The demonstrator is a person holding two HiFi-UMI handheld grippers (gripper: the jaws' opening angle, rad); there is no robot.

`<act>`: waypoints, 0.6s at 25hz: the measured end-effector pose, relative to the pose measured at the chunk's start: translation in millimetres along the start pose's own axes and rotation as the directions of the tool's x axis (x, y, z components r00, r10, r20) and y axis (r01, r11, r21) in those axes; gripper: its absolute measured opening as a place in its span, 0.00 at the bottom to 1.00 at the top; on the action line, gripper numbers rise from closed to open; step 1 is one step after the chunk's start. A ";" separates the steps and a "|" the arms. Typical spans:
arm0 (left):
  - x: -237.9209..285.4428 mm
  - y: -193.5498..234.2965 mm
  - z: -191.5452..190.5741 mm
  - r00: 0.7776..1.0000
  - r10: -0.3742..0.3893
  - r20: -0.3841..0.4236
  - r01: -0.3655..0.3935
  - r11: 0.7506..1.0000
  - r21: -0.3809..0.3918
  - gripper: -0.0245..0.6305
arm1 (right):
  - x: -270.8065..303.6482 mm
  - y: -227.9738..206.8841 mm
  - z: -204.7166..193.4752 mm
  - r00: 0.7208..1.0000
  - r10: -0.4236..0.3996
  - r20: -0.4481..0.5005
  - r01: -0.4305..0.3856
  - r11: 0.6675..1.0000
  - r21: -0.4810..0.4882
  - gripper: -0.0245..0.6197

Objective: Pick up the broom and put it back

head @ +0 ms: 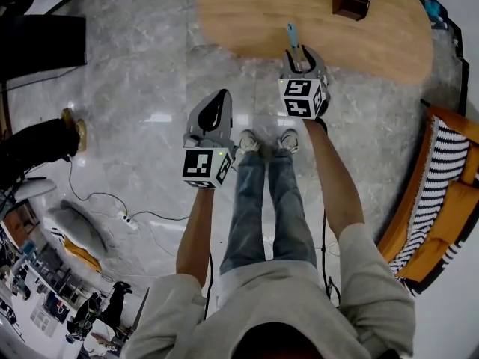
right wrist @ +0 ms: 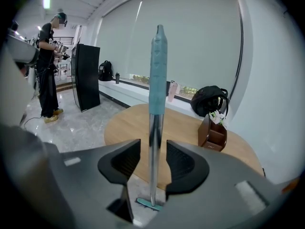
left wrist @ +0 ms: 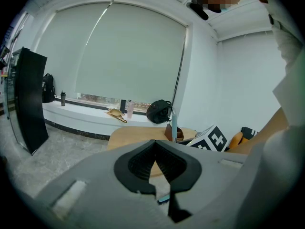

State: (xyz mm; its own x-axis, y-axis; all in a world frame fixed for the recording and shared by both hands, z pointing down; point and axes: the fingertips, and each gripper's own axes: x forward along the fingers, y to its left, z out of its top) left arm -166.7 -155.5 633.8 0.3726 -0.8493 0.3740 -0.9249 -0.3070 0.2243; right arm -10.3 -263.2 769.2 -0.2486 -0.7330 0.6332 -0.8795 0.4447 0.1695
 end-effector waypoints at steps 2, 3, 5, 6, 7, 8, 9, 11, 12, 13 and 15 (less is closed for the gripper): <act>-0.7 1.1 0.7 1.000 0.002 0.002 -0.002 1.000 -0.001 0.04 | -2.1 -0.3 1.0 1.000 0.001 0.005 -0.001 1.000 0.009 0.31; -0.8 1.5 0.7 1.000 0.002 0.003 -0.002 1.000 -0.001 0.04 | -4.1 -1.0 2.2 1.000 0.000 0.012 0.000 1.000 0.016 0.31; -1.1 1.9 0.6 1.000 0.004 0.003 -0.004 1.000 -0.002 0.04 | -10.8 -2.9 4.8 1.000 -0.002 0.028 0.001 0.999 0.035 0.31; -1.6 1.9 0.8 1.000 0.005 0.004 -0.005 1.000 -0.003 0.04 | -15.9 -4.0 6.9 0.999 -0.004 0.040 0.002 0.999 0.045 0.31; -2.4 2.1 1.3 1.000 0.006 0.005 -0.006 1.000 -0.003 0.04 | -22.2 -5.2 10.1 0.998 -0.006 0.056 0.003 0.999 0.054 0.31; -3.3 2.4 1.8 1.000 0.006 0.007 -0.006 1.000 -0.003 0.04 | -29.1 -6.4 13.9 0.997 -0.007 0.075 0.002 0.998 0.059 0.31; -4.1 2.7 2.3 1.000 0.007 0.008 -0.007 1.000 -0.002 0.04 | -36.3 -7.5 17.5 0.995 -0.007 0.095 0.001 0.998 0.063 0.31; -5.3 2.9 3.3 1.000 0.009 0.012 -0.009 1.000 0.000 0.04 | -50.1 -9.6 20.8 0.992 -0.006 0.125 -0.004 0.997 0.075 0.30; -5.6 2.3 4.1 1.000 0.009 0.014 -0.009 1.000 0.000 0.04 | -56.5 -11.2 20.6 0.991 -0.006 0.135 -0.005 0.997 0.083 0.30; -5.7 1.2 4.8 1.000 0.008 0.015 -0.008 1.000 0.002 0.04 | -62.5 -13.2 19.9 0.990 -0.008 0.143 -0.005 0.996 0.091 0.28; -5.7 -1.5 6.3 1.000 0.000 0.016 0.000 1.000 0.011 0.04 | -71.7 -17.6 18.0 0.988 -0.015 0.152 -0.002 0.994 0.110 0.25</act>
State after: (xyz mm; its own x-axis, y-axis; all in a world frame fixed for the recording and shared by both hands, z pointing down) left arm -167.9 -152.9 625.6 0.3713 -0.8560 0.3597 -0.9257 -0.3113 0.2147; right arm 15.7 -227.7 707.2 -0.2943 -0.8093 0.5083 -0.9183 0.3868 0.0841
